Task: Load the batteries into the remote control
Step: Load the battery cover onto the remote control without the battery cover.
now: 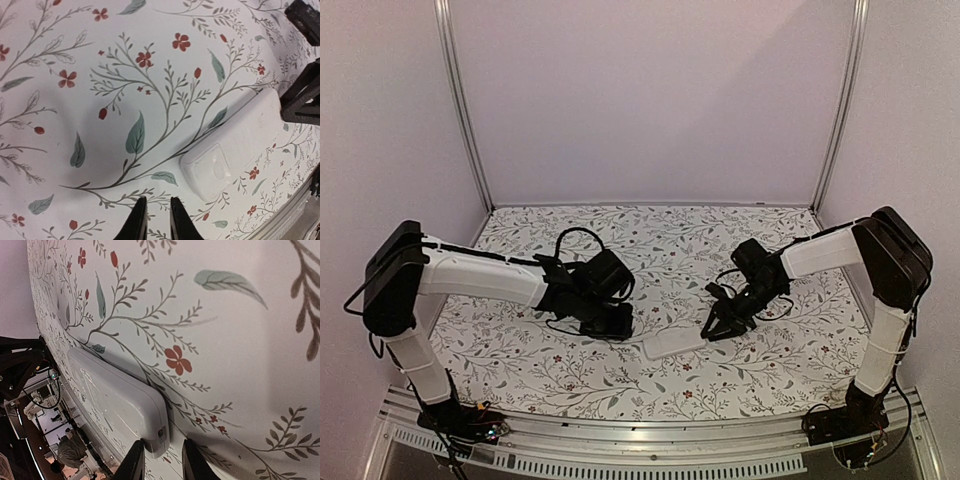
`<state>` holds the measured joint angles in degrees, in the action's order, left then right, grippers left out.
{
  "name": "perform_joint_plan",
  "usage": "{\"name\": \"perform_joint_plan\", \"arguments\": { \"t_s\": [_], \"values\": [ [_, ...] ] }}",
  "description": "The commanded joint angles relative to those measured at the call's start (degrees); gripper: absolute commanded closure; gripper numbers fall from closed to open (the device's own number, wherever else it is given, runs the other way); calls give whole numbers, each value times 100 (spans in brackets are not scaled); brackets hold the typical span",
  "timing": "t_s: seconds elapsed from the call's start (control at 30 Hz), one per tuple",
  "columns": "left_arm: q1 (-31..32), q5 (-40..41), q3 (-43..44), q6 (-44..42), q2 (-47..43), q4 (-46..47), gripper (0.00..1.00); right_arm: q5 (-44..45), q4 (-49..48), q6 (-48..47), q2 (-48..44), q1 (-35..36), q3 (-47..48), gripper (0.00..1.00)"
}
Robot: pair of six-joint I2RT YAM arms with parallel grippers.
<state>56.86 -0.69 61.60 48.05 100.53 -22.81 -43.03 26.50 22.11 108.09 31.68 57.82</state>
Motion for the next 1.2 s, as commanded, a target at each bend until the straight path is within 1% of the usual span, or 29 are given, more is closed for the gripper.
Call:
{"name": "perform_joint_plan", "arguments": {
  "t_s": [0.0,0.13,0.37,0.53,0.97,1.17],
  "values": [
    [229,799,117,-56,344,-692,87,-56,-65,24,129,87,64,74],
    [369,809,410,-153,747,-716,91,-82,-66,30,124,100,66,74],
    [454,510,722,-229,1098,-504,94,-117,-87,37,115,149,53,74],
    [505,372,953,-323,1289,-486,95,-205,-197,91,150,184,58,75],
    [578,227,1452,-422,1628,-615,95,-432,-386,237,222,328,91,80],
    [657,309,1783,-443,1870,-938,96,-609,-522,328,190,371,79,82]
  ]
}}
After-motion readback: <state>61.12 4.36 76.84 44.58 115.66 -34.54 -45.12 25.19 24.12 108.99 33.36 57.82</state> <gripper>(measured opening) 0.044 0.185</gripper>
